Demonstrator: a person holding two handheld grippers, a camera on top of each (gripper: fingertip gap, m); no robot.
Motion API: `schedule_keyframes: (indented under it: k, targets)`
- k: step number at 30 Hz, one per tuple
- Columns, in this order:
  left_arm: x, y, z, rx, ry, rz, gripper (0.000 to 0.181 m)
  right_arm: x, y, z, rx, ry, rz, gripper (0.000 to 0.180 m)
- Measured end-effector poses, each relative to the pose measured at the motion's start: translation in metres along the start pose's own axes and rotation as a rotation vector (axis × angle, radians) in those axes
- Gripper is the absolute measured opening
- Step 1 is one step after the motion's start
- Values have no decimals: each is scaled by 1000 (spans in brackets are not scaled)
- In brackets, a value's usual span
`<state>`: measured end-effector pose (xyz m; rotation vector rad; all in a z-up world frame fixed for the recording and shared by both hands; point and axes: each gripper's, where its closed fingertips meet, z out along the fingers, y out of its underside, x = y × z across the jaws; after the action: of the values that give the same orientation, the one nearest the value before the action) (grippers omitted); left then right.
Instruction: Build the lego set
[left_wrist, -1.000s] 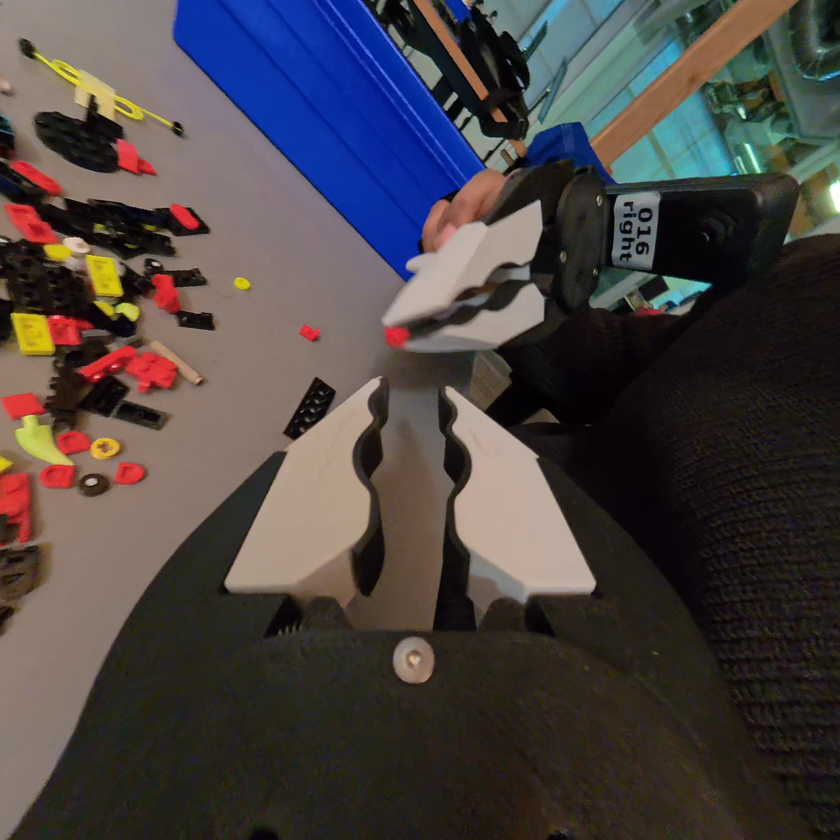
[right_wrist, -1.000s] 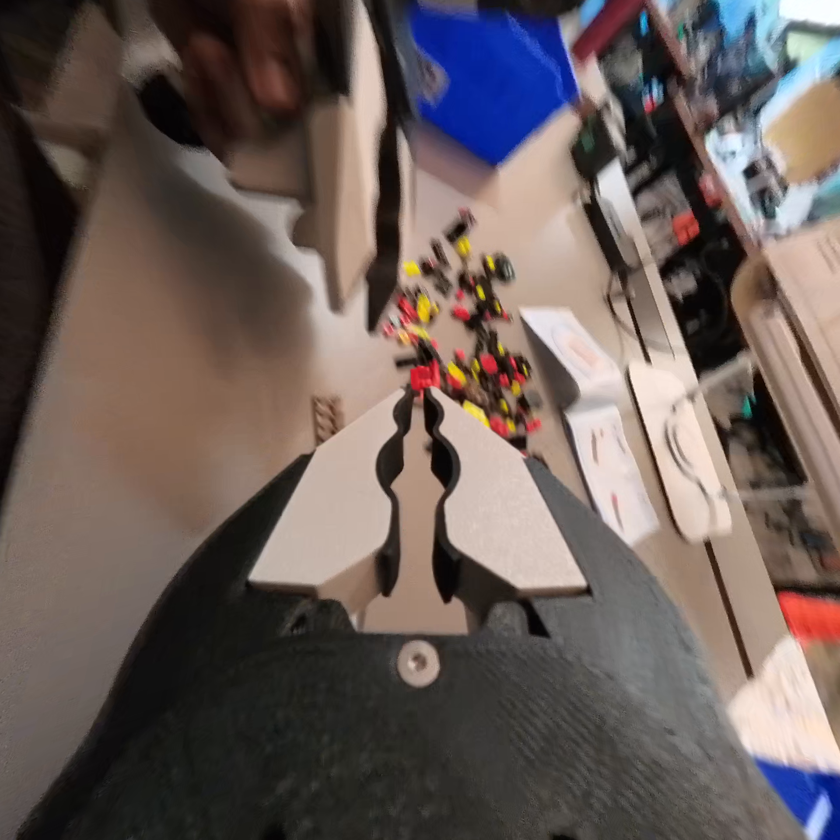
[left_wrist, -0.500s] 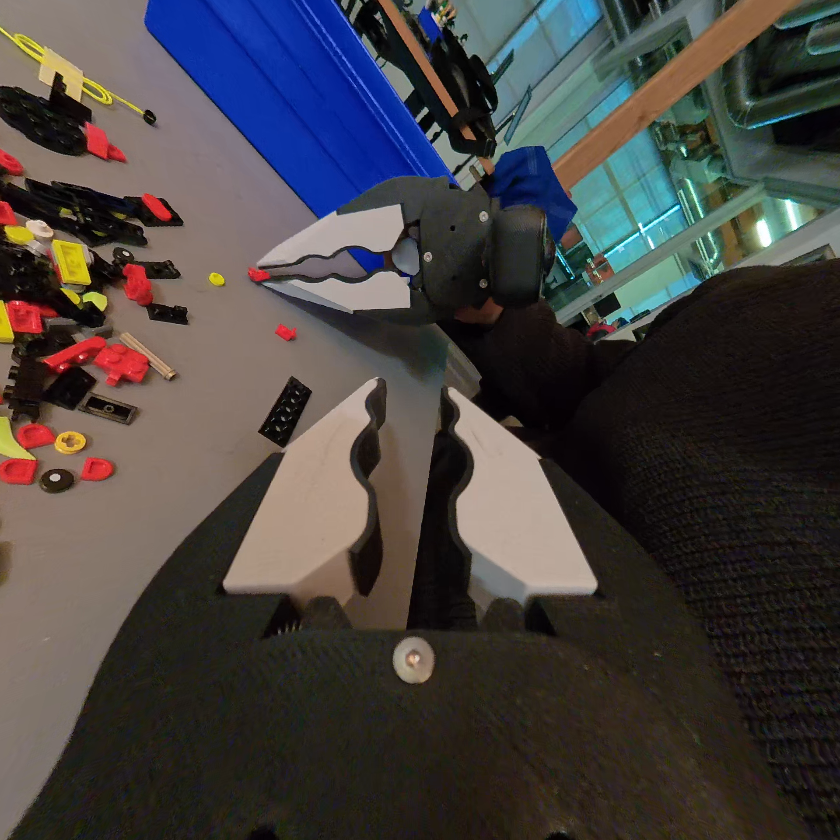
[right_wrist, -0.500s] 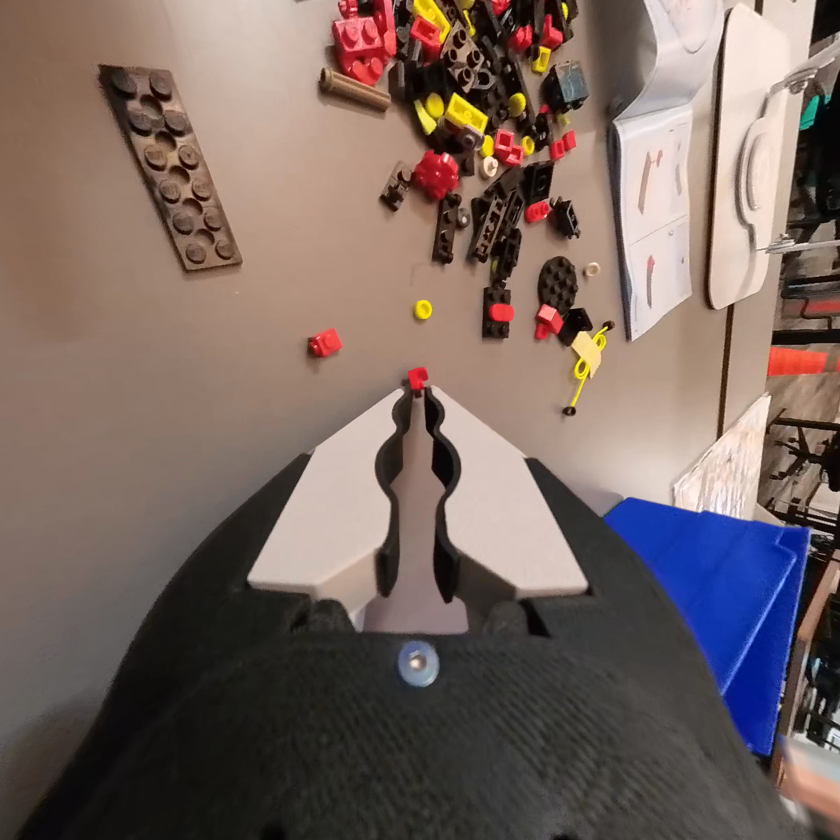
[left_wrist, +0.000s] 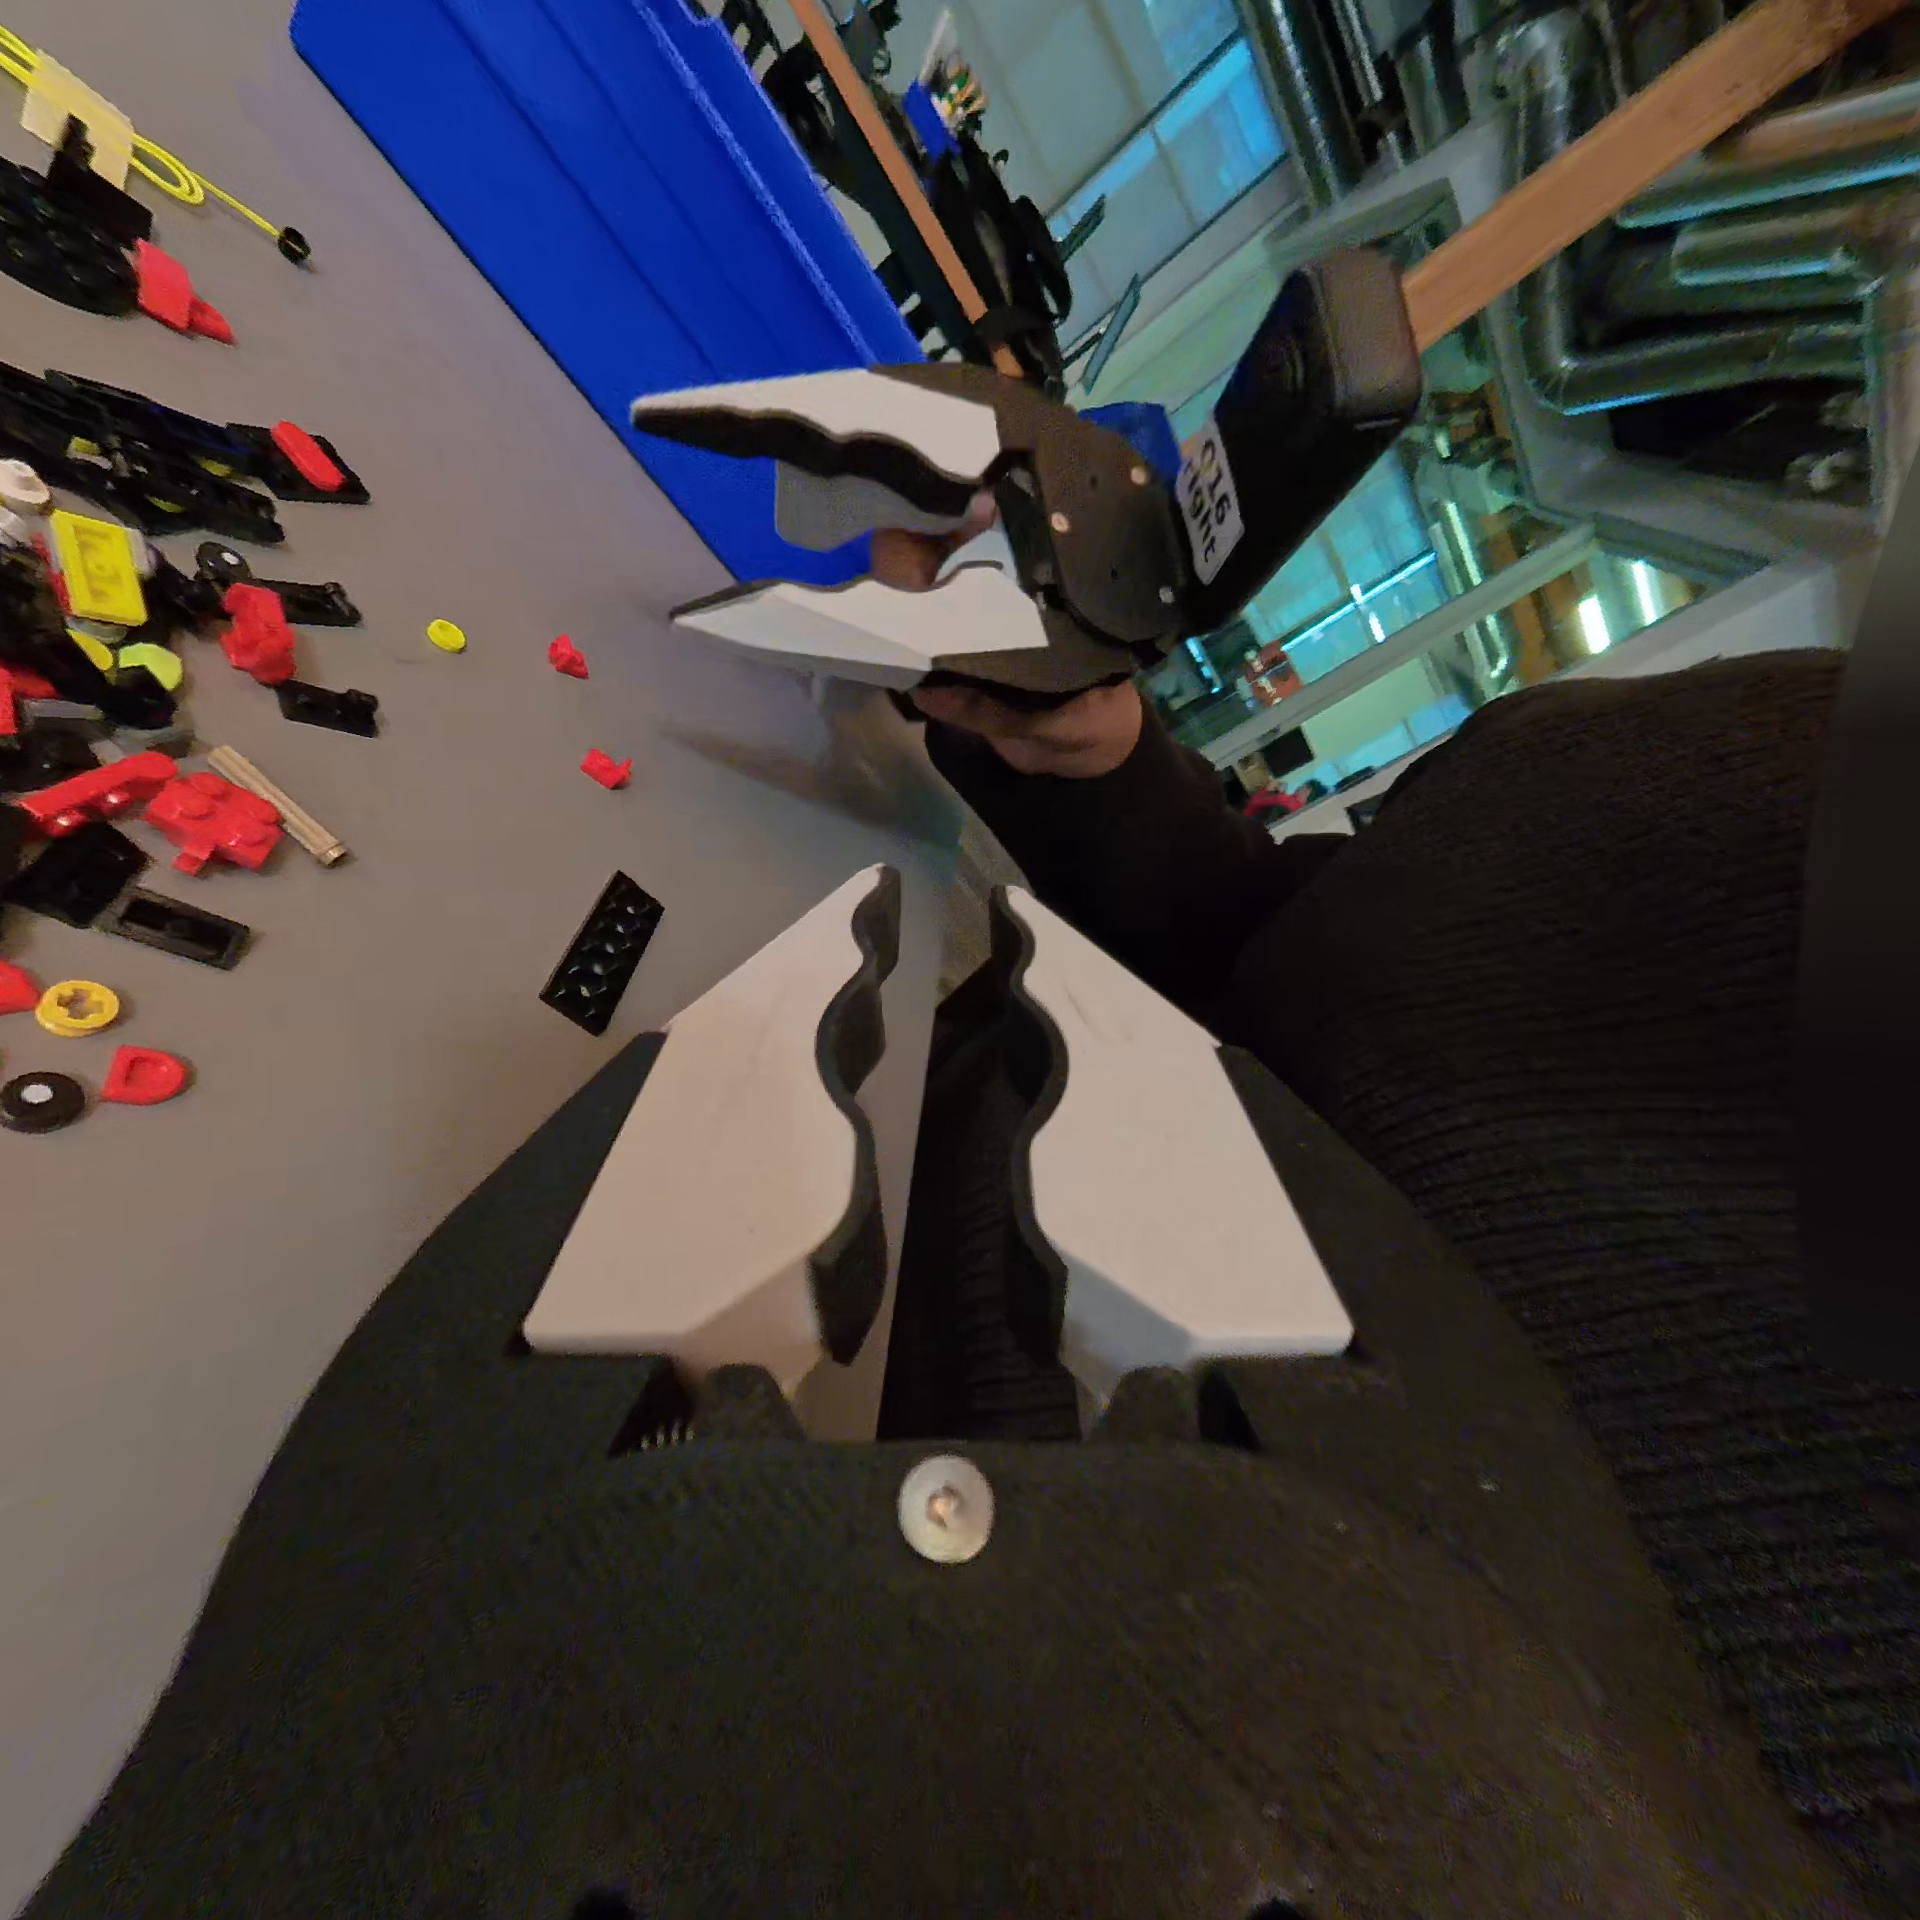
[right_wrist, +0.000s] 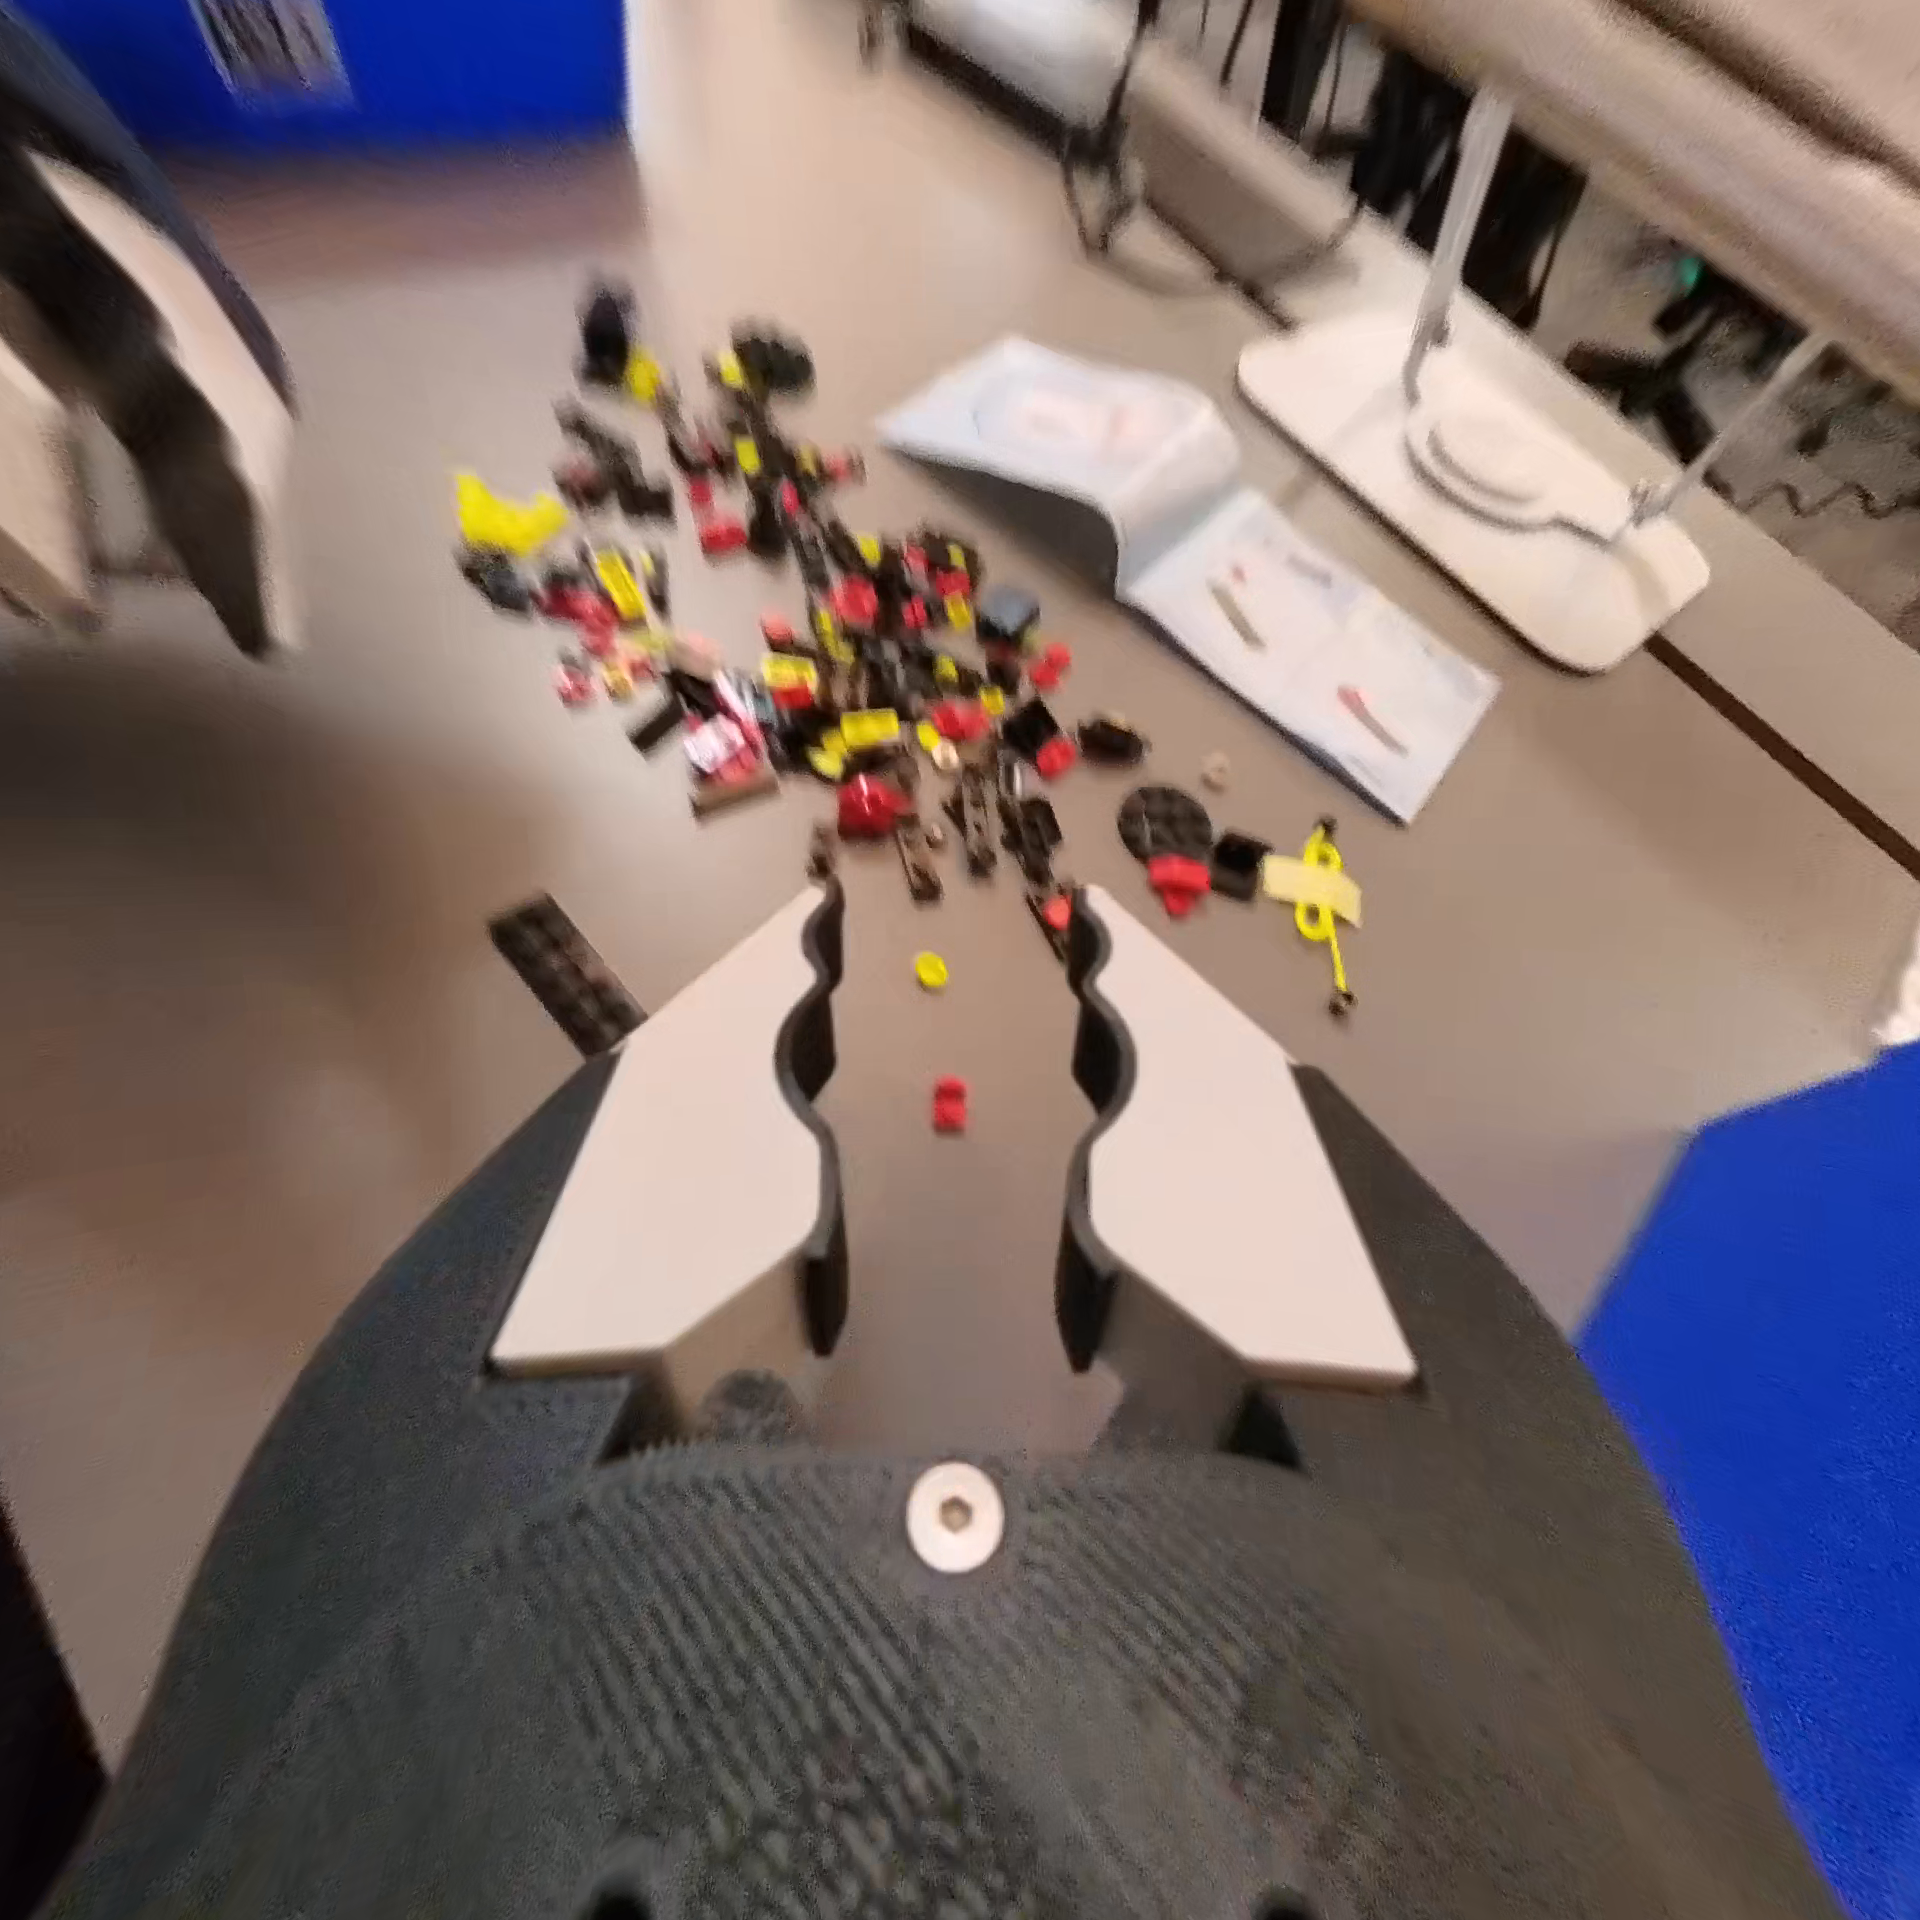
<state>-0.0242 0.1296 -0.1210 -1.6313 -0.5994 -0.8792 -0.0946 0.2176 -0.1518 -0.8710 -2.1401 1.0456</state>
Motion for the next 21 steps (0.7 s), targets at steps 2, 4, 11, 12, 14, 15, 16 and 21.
schedule_keyframes:
  k: [2, 4, 11, 12, 14, 15, 16, 21]
  targets:
    - [3, -2, -1, 13, 24, -17, 11, -2, -9, -3, 73, -3, 44, 37]
    - [4, -3, -1, 21, 30, -17, 10, 6, 0, -3, 27, 44, 6, 44]
    - [-5, 1, 1, -3, -42, 18, 14, -5, -8, -7, 113, -118, 119, 25]
    - [-6, 3, 1, -17, -57, 32, 9, -1, -7, -7, 117, -91, 95, 13]
    - [-8, 8, 2, -50, -80, 68, 0, 0, -3, -5, 109, -58, 31, 0]
    - [-11, 10, 2, -60, -101, 84, 0, -1, -1, -3, 101, -45, 9, 0]
    - [-13, 11, 2, -69, -118, 99, 0, -1, 2, 1, 81, -29, -8, 0]
    - [-13, 14, 3, -89, -120, 111, 0, 1, 43, 11, -179, 0, -54, 15]
